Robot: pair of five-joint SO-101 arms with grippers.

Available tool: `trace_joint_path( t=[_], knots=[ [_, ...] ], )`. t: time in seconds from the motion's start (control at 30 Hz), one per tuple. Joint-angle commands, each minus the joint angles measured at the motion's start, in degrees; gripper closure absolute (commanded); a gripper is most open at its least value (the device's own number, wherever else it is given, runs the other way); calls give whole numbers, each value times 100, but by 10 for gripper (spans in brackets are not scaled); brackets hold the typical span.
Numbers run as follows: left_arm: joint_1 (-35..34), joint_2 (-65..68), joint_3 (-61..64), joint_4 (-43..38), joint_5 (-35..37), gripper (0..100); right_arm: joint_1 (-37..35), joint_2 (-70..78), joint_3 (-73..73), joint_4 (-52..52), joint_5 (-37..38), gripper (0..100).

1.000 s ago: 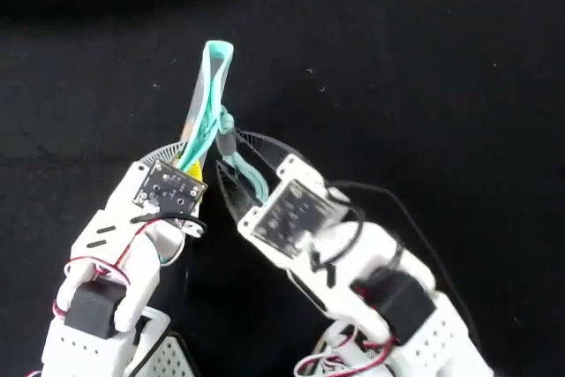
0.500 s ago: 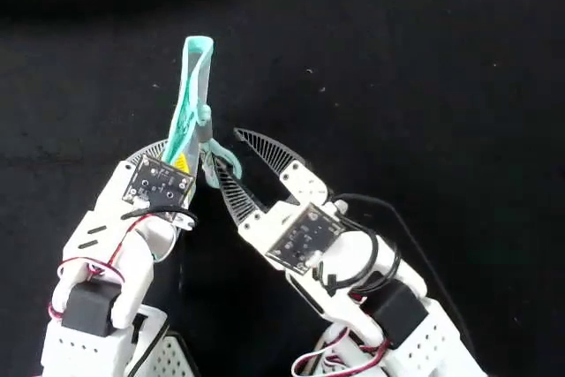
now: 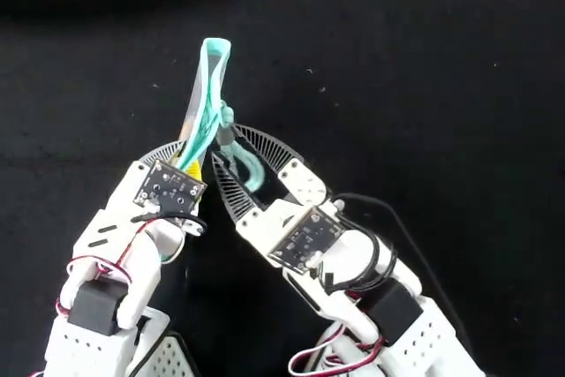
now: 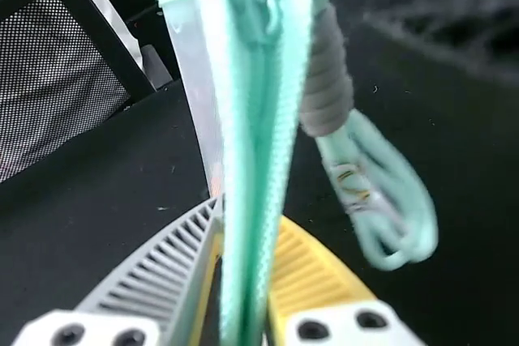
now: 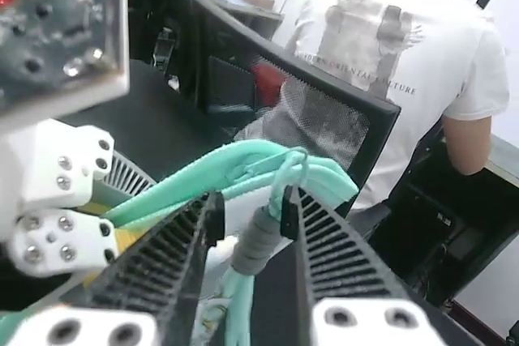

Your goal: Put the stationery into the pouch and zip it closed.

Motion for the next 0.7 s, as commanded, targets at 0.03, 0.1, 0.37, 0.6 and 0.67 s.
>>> trace_joint_path(
  t=[0.03, 0.1, 0.37, 0.6, 0.67],
  knots=[
    [338, 79, 444, 193, -35, 970, 237, -4, 251, -580, -44, 864],
    [400, 79, 409, 246, -35, 970, 369, -4, 347, -651, -44, 864],
    [-180, 79, 391, -123, 18, 970, 404, -13, 479, 53, -53, 866],
    [-426, 79, 418, -352, 589, 970, 404, -4, 725, -141, -53, 864],
    [-418, 79, 426, -360, 589, 970, 413, 4, 866, -325, -53, 864]
  ],
)
